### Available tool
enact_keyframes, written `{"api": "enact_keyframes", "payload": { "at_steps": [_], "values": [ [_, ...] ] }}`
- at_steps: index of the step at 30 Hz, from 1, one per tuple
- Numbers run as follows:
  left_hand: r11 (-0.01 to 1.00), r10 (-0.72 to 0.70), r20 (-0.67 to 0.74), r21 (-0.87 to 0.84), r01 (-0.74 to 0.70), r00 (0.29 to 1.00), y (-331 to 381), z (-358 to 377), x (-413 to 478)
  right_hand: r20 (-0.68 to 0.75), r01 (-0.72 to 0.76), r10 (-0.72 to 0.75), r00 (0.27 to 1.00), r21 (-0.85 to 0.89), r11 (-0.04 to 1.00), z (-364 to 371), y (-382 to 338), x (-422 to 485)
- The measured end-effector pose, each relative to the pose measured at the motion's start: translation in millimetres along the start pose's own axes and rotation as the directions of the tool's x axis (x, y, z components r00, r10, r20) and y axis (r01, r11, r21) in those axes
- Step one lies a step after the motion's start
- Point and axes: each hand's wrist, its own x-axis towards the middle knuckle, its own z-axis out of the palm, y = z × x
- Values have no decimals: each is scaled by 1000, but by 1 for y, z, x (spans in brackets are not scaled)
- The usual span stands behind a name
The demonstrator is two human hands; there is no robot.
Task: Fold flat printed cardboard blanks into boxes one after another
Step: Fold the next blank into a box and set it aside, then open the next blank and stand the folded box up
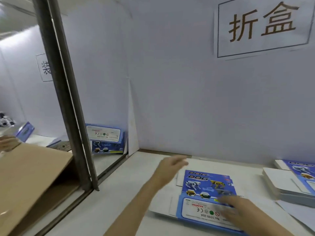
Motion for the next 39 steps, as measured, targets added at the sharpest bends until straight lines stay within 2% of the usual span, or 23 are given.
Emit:
{"api": "enact_keyframes", "payload": {
  "at_steps": [1,2,4,9,15,19,23,27,30,33,37,39],
  "values": [
    [983,-7,233,181,-36,972,-6,23,-9,3,-2,2,1000,-49,999,1,-1,-2],
    [936,-31,409,331,-116,912,-13,44,-18,2,-12,13,1000,-92,996,1,-3,-5],
    [820,-66,583,494,-288,810,-23,75,-33,-6,1,-1,1000,-129,992,2,1,-9],
    [603,-39,631,633,-485,775,-32,93,-43,-4,29,-29,1000,-109,994,14,23,-18],
    [492,-36,593,711,-503,804,-40,105,-55,-36,41,-46,998,-137,990,16,23,-19],
    [492,2,574,712,-501,819,-39,105,-56,-45,32,-39,998,-148,989,16,19,-22],
    [507,-4,575,706,-494,818,-32,101,-52,58,31,-24,998,-125,992,12,23,-24],
    [517,30,594,679,-521,804,-25,93,-44,75,37,-26,997,-148,988,-1,27,-21],
    [606,67,614,601,-521,786,-29,87,-43,81,45,-31,996,-171,984,-7,29,-13],
    [766,76,557,498,-406,827,-41,82,-45,50,22,-14,999,-143,989,-12,29,-6],
    [798,83,533,470,-376,842,-46,77,-44,52,56,-50,997,-122,991,-12,33,-7],
    [792,71,542,480,-377,837,-45,77,-44,42,73,-66,997,-174,982,-8,38,-10]
  ]
}}
